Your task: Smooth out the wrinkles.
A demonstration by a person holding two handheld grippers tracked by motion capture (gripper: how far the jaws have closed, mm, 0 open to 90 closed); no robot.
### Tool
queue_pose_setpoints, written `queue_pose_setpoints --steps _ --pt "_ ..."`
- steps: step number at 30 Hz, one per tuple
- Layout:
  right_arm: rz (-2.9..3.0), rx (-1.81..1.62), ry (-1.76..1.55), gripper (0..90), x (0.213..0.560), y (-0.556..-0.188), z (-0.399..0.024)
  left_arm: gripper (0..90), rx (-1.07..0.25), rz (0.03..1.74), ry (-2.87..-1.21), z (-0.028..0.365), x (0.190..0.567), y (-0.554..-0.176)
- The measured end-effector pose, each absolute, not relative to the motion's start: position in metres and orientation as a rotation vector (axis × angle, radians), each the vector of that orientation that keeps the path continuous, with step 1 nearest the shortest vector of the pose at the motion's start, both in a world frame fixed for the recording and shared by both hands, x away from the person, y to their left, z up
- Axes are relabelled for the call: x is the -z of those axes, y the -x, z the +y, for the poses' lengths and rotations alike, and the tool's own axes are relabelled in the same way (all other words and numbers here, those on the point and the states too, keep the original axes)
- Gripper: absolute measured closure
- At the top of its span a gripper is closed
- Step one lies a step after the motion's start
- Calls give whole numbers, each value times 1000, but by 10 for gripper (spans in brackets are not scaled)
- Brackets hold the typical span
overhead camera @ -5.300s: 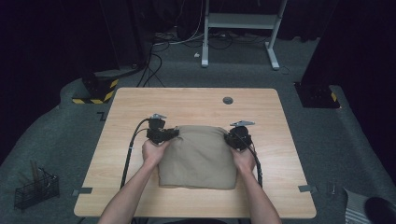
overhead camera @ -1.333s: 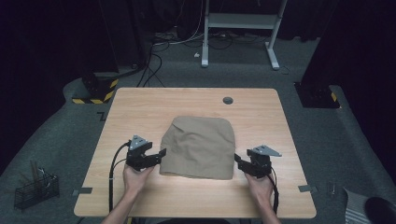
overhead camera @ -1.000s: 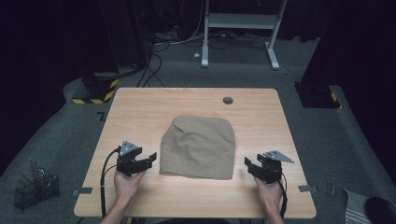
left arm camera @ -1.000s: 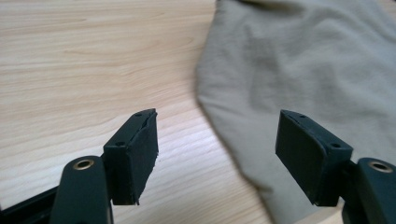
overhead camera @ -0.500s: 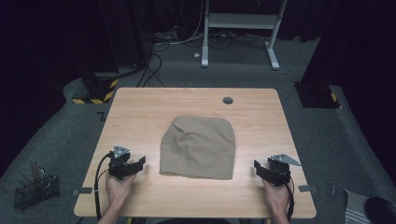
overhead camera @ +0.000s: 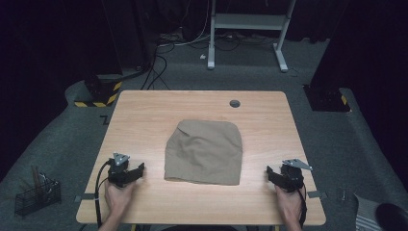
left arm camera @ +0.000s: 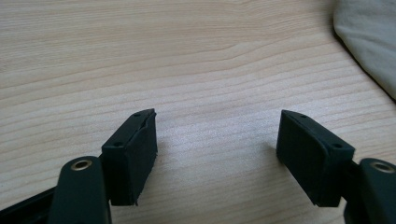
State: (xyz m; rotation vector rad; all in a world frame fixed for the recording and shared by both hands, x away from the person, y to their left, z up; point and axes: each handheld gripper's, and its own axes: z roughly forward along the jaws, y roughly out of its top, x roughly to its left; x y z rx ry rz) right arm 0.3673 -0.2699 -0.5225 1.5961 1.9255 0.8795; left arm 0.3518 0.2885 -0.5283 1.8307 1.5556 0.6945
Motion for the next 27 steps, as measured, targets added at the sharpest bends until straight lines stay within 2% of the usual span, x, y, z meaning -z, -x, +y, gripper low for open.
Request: queue_pose_setpoints --steps 5,8,27 --pt "1934 -818 -1557 313 523 -368 -264 262 -694 1548 -1845 288 528 -352" --pt "1920 -820 -1589 275 523 -368 -265 238 -701 1559 -1842 288 529 -352" --pt "1903 -805 -1602 254 523 -368 -266 210 -704 1572 -1841 286 529 -352"
